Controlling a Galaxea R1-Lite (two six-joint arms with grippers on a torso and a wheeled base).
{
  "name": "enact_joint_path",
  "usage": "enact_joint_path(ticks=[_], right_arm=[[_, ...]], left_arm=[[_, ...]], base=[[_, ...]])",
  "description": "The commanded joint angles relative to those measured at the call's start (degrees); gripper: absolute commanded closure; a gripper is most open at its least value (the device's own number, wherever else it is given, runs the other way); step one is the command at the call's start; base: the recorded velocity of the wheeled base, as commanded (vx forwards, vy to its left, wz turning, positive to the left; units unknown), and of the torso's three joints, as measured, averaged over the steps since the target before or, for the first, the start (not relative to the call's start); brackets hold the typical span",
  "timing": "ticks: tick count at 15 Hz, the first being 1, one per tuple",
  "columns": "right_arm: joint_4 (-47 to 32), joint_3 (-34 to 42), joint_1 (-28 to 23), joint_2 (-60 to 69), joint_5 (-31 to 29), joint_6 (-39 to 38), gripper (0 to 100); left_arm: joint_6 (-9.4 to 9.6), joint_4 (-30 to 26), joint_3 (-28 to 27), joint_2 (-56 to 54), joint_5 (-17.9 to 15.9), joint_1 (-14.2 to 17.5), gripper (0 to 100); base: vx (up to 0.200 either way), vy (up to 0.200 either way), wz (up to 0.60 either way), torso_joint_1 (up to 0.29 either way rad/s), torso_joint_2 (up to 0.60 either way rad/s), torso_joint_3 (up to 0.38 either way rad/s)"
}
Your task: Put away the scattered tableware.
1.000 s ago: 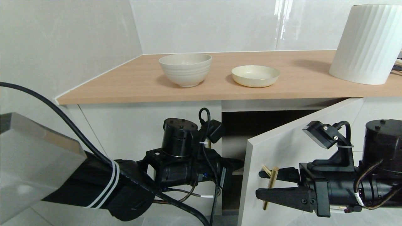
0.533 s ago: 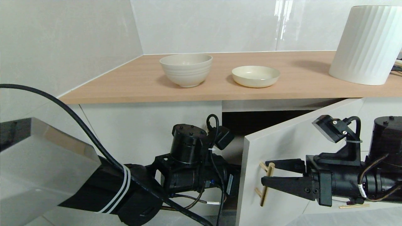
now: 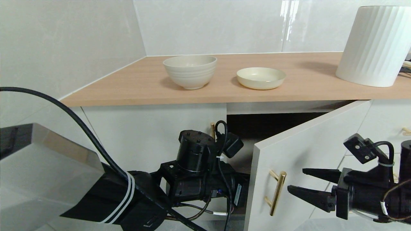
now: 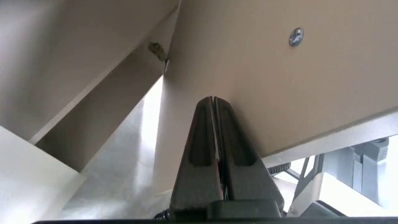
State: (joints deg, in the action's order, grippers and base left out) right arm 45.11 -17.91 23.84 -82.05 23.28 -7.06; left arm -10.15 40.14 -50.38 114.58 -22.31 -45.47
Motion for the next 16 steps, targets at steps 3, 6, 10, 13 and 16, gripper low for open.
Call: enact_joint_path(ticks=[3,6,10,13,16], right_arm=[[-14.7,2.09,4.1,15.87,-8.08,1.52,0],[-20.23,-0.29,4.1,20.0,-8.08,1.52,0],[-20.41,-0.11,4.1,20.36,-8.17,1.52,0],[-20.41,-0.11,4.1,20.27,-8.08,1.52,0],[-20.32,-0.02,4.1,18.69,-8.08,1.52,0]], left_arm=[[-0.04,0.02,0.2,-0.23,0.16,-0.06,100],[-0.04,0.02,0.2,0.47,0.25,-0.58,100],[0.05,0.11,-1.47,2.32,0.25,-0.85,100],[0.05,0.11,-2.61,3.19,0.25,-0.94,100],[-0.04,0.02,-6.92,5.74,0.42,-1.29,100]], base=[[0.0,0.0,0.0,0.0,0.0,0.0],[0.0,0.0,0.0,0.0,0.0,0.0],[-0.15,0.0,0.0,0.002,0.0,0.003],[0.0,0.0,0.0,0.0,0.0,0.0],[0.0,0.0,0.0,0.0,0.0,0.0]])
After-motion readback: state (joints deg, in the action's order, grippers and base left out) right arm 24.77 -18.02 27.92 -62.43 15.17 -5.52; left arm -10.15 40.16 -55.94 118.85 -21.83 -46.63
